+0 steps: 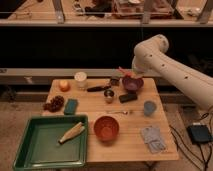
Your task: Place pepper in purple bowl
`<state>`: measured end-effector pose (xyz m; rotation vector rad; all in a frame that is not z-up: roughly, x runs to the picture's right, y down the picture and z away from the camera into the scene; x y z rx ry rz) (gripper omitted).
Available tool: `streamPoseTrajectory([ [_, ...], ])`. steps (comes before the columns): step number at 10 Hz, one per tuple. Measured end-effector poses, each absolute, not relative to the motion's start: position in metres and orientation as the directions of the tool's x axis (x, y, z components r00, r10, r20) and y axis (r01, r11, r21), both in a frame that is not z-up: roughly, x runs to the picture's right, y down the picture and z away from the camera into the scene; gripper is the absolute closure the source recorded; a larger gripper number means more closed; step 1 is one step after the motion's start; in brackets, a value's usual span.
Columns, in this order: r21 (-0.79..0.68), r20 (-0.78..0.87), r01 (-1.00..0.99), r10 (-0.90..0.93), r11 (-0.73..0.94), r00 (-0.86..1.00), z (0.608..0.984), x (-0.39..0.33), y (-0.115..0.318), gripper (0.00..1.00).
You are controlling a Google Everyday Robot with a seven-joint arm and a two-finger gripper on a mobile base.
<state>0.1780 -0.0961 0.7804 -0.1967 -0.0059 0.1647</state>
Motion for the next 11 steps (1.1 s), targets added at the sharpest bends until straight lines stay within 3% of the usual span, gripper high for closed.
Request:
streamPoseTrajectory([
  [5, -0.081, -0.036, -0.186, 0.183, 0.979, 0.982, 0.814, 0.211, -0.113, 1.0],
  [8, -0.082, 0.1, -0.247, 0.254, 0.966, 0.962, 0.864, 0.243, -0.145, 1.0],
  [11, -0.119, 0.079, -0.227, 0.237, 0.967, 0.968, 0.89, 0.255, -0.16, 1.0],
])
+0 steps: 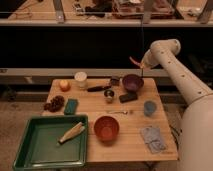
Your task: Place pepper in purple bowl
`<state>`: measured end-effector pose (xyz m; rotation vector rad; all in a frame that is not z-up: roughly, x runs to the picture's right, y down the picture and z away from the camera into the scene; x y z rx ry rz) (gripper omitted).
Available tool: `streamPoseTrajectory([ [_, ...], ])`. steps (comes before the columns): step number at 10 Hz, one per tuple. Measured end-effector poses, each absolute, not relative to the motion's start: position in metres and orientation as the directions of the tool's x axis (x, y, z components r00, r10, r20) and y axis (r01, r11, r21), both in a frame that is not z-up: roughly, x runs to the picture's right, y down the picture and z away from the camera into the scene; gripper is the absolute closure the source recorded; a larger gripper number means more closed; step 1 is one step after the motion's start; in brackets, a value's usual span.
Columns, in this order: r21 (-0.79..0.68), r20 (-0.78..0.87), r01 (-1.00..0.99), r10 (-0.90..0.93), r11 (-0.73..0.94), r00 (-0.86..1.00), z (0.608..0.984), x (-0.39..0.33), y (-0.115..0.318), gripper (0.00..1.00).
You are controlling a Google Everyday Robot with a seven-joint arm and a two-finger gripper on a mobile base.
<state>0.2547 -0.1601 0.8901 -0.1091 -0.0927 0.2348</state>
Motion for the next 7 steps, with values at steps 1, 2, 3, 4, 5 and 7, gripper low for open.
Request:
streamPoseTrajectory([
  [1, -0.142, 0.074, -0.216, 0.228, 0.966, 0.971, 0.892, 0.253, -0.16, 1.0],
  [2, -0.176, 0.074, -0.19, 0.206, 0.966, 0.976, 0.889, 0.252, -0.156, 1.0],
  [3, -0.202, 0.083, -0.166, 0.186, 0.965, 0.979, 0.884, 0.248, -0.151, 1.0],
  [4, -0.218, 0.085, -0.151, 0.173, 0.964, 0.981, 0.881, 0.246, -0.149, 1.0],
  [5, -0.234, 0.09, -0.127, 0.152, 0.964, 0.984, 0.879, 0.236, -0.147, 1.0],
  [7, -0.256, 0.086, -0.113, 0.14, 0.96, 0.986, 0.875, 0.231, -0.143, 1.0],
])
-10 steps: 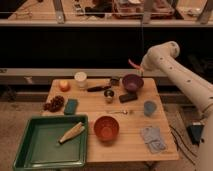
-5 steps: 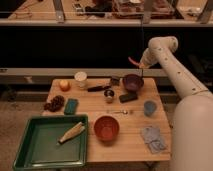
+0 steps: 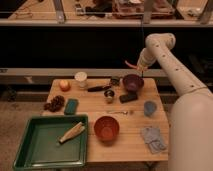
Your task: Place pepper in purple bowl
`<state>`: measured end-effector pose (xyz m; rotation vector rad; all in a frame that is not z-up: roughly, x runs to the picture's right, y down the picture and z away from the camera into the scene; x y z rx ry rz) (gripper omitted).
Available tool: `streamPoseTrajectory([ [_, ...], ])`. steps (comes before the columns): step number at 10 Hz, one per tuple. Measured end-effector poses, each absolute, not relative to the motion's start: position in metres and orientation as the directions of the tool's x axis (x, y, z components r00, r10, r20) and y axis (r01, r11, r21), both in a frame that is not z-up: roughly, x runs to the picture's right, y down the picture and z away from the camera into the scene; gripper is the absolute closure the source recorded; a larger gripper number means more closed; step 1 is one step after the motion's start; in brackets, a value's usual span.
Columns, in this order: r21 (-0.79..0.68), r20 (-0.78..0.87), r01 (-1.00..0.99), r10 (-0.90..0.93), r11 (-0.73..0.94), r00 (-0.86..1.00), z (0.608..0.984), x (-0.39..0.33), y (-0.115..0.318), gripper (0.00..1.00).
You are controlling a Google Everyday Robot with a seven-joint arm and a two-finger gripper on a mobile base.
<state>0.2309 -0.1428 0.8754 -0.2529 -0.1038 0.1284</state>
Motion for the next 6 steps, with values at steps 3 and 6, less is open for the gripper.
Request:
streamPoseTrajectory([
  [3, -0.294, 0.05, -0.125, 0.146, 0.948, 0.988, 0.885, 0.225, -0.123, 1.0],
  [6, -0.303, 0.002, -0.157, 0.165, 0.94, 0.986, 0.893, 0.238, -0.11, 1.0],
])
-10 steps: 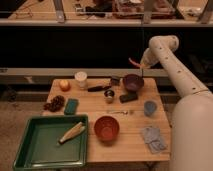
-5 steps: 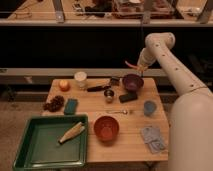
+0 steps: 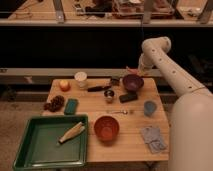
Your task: Place pepper in purple bowl
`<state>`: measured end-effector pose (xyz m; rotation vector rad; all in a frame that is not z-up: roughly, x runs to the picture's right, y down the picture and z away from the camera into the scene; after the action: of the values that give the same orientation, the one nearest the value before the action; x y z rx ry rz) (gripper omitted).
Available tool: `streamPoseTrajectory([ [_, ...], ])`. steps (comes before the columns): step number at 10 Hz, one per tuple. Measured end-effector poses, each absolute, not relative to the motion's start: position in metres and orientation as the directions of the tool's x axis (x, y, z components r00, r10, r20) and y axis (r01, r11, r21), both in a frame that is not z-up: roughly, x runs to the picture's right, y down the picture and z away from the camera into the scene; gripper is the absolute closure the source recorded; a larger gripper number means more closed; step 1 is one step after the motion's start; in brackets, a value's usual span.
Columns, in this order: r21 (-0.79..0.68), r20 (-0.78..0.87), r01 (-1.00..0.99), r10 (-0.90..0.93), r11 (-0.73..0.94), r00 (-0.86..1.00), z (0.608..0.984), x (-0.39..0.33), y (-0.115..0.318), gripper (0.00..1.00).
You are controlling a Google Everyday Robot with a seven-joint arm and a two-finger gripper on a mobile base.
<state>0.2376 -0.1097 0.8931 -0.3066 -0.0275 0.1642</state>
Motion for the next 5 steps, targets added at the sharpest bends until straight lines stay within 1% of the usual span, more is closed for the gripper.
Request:
streamPoseTrajectory([
  [2, -0.307, -0.009, -0.18, 0.187, 0.934, 0.982, 0.91, 0.251, -0.099, 1.0],
  [4, -0.317, -0.017, -0.198, 0.203, 0.928, 0.979, 0.913, 0.267, -0.099, 0.99],
  [5, -0.326, -0.02, -0.199, 0.204, 0.924, 0.979, 0.918, 0.265, -0.097, 0.95],
])
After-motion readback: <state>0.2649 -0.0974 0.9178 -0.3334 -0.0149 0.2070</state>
